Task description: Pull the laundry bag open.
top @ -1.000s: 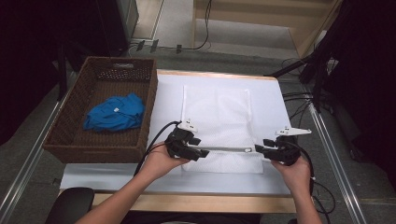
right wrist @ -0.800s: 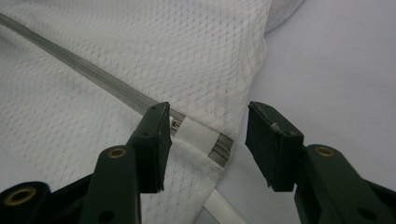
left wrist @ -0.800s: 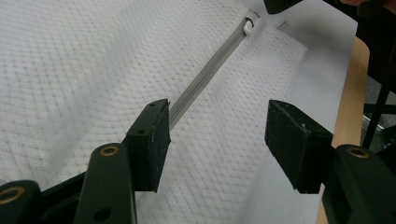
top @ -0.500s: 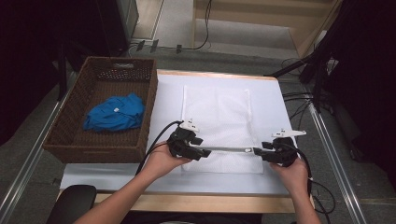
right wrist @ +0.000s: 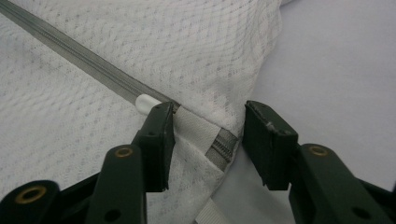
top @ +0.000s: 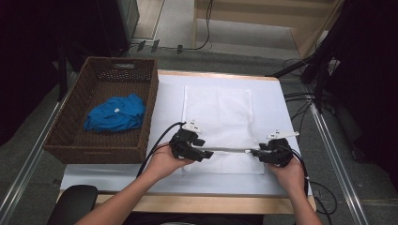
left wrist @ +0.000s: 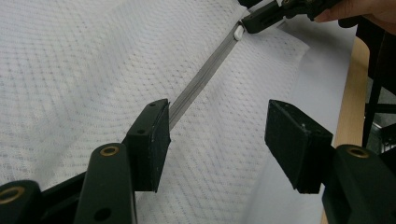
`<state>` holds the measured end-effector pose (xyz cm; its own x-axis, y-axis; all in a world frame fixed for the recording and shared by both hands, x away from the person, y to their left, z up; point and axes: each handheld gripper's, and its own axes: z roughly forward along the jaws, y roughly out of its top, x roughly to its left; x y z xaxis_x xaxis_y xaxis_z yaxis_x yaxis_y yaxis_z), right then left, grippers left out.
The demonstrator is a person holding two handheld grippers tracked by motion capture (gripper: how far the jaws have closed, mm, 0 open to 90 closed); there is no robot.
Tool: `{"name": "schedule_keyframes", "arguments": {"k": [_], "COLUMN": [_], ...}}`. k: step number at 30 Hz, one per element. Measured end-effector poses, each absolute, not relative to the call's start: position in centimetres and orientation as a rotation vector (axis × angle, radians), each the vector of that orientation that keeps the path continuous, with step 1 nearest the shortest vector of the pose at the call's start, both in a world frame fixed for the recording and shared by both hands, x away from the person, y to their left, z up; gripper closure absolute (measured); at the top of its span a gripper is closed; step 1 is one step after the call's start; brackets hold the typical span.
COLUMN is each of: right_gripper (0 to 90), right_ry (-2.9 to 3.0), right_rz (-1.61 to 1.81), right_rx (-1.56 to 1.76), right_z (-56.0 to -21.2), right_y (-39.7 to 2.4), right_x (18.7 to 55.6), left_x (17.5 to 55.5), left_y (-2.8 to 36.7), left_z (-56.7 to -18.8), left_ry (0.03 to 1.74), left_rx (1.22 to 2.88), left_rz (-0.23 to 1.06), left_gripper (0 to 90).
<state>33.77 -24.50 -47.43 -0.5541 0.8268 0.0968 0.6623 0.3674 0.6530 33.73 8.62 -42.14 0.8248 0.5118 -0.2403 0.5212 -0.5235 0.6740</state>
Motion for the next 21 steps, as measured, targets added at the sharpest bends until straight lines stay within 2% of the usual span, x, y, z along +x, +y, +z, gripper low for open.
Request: {"name": "schedule_keyframes", "arguments": {"k": [6,9,11,21], "right_gripper": [70.3,81.1,84.3,85.1], "right_ry": [2.383,2.412,2.428,2.442], "right_rz": [0.964,0.979,0.990,1.031], "right_rx": [1.331,1.362,1.373,1.419], "right_z": [-47.4,-47.2,-47.2,-46.5], "right_y": [-24.2,-24.2,-24.2,-24.5], "right_x": [33.5,33.6,33.7,34.1], "left_x": [33.6,33.5,33.5,33.6], "left_y": [8.3,8.0,7.8,6.8], "left_z": [-42.3,-42.5,-42.6,-42.5], "left_ry": [0.747,0.734,0.724,0.699], "left_rx": [2.218,2.216,2.223,2.211], "left_rz": [-0.019,-0.026,-0.026,-0.041], "left_gripper": [41.1,41.4,41.6,42.8]}}
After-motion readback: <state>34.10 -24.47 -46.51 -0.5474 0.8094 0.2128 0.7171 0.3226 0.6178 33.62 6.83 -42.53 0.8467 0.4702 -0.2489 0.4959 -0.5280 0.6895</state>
